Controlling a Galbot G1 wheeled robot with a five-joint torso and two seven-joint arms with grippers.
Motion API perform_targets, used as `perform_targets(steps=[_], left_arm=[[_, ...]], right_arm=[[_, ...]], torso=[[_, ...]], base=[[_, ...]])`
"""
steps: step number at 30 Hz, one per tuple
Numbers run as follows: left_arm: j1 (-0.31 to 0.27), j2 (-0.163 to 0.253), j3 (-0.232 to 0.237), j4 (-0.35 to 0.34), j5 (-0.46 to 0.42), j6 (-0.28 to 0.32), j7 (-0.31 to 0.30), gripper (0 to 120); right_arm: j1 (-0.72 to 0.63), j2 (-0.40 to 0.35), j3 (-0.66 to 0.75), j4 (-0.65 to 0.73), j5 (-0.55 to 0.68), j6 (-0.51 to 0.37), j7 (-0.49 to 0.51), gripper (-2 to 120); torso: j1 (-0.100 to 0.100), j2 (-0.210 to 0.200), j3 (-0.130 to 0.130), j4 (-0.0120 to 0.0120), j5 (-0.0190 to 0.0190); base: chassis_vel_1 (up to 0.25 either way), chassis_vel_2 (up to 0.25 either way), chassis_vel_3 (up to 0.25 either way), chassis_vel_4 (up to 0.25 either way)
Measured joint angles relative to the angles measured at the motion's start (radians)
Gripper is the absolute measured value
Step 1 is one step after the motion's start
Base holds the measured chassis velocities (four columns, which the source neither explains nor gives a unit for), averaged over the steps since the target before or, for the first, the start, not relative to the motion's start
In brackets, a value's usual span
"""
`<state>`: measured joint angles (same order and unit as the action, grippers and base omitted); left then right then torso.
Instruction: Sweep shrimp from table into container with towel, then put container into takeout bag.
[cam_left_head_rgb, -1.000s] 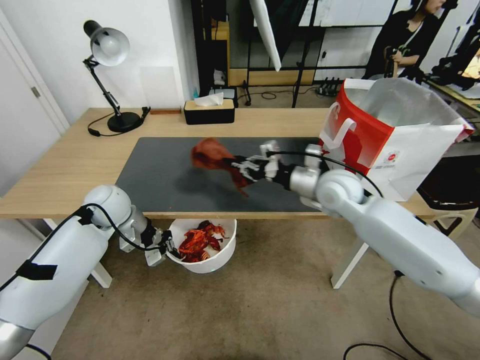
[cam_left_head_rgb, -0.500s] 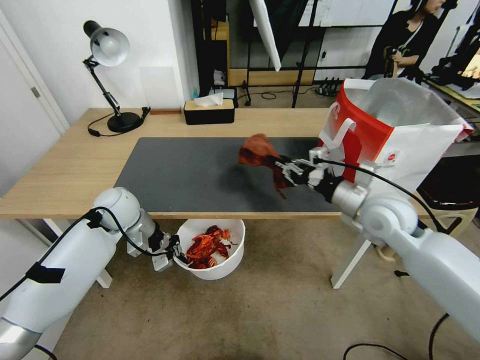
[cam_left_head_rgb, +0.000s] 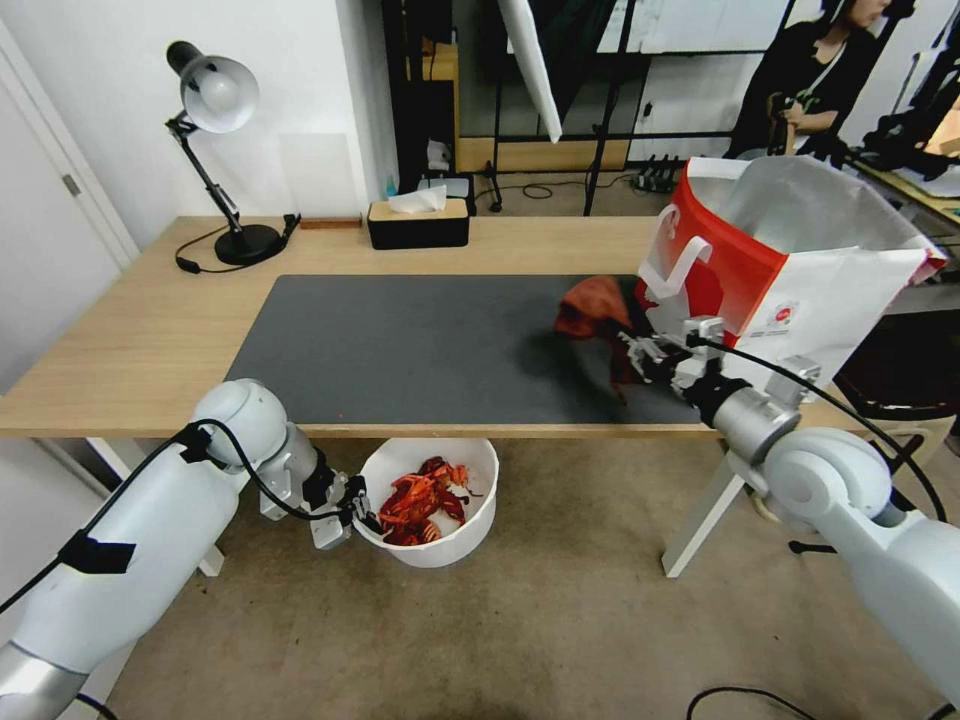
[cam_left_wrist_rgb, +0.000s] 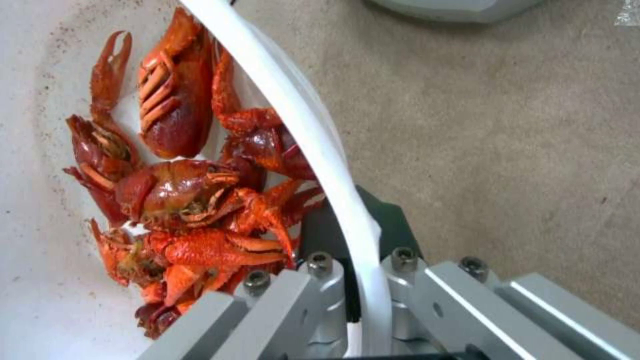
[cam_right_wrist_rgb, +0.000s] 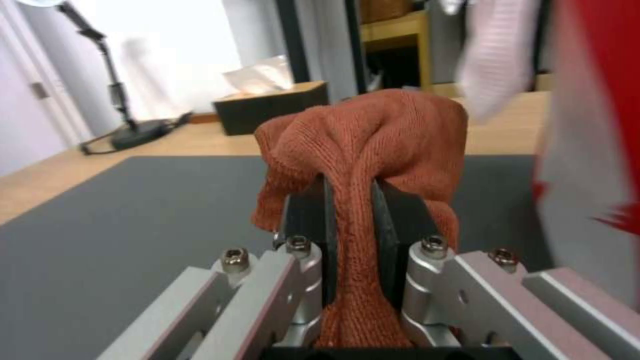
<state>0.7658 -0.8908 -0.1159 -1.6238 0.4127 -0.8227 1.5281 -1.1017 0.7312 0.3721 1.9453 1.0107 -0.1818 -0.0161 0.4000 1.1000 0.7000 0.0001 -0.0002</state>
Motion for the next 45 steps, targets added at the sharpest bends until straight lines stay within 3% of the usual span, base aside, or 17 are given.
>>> perform_targets(steps=[10,27,33,35,37,39,45], left_arm=[[-0.001,-0.006,0.003,0.001,0.003,0.0,0.0,0],[-0.004,-0.005,0.011,0.011,0.004,0.0,0.001,0],[-0.006,0.002,0.013,0.016,0.002,0.0,0.001,0],[-0.003,0.006,0.011,0.018,-0.001,0.0,0.001,0],[-0.003,0.006,0.011,0.018,-0.001,0.0,0.001,0],[0.001,0.006,0.01,0.018,-0.002,0.0,0.0,0],[0.012,0.011,0.008,0.015,-0.003,0.0,0.0,0]], right_arm=[[-0.035,0.043,0.012,-0.061,-0.043,0.023,-0.004,10],[0.035,0.117,-0.065,-0.173,-0.079,0.033,-0.013,10],[0.071,0.159,-0.107,-0.219,-0.124,0.035,-0.006,28],[0.068,0.164,-0.098,-0.199,-0.133,0.033,0.001,42],[0.066,0.165,-0.095,-0.193,-0.134,0.033,0.001,43],[0.04,0.165,-0.061,-0.126,-0.142,0.033,-0.013,54],[-0.018,0.164,0.0,-0.006,-0.144,0.027,-0.037,73]], torso=[[0.0,0.0,0.0,-0.0001,0.0003],[0.0,0.0,0.0,0.0,0.0001],[0.0,0.0,0.0,-0.0001,0.0001],[0.0,0.0,0.0,0.0,0.0001],[0.0,0.0,0.0,0.0,0.0002],[0.0,0.0,0.0,-0.0001,0.0003],[0.0,0.0,0.0,0.0001,0.0]], base=[[0.0,0.0,0.0,0.0],[0.0,0.0,0.0,0.0],[0.0,0.0,0.0,0.0],[0.0,0.0,0.0,0.0],[0.0,0.0,0.0,0.0],[0.0,0.0,0.0,0.0],[0.0,0.0,0.0,0.0]])
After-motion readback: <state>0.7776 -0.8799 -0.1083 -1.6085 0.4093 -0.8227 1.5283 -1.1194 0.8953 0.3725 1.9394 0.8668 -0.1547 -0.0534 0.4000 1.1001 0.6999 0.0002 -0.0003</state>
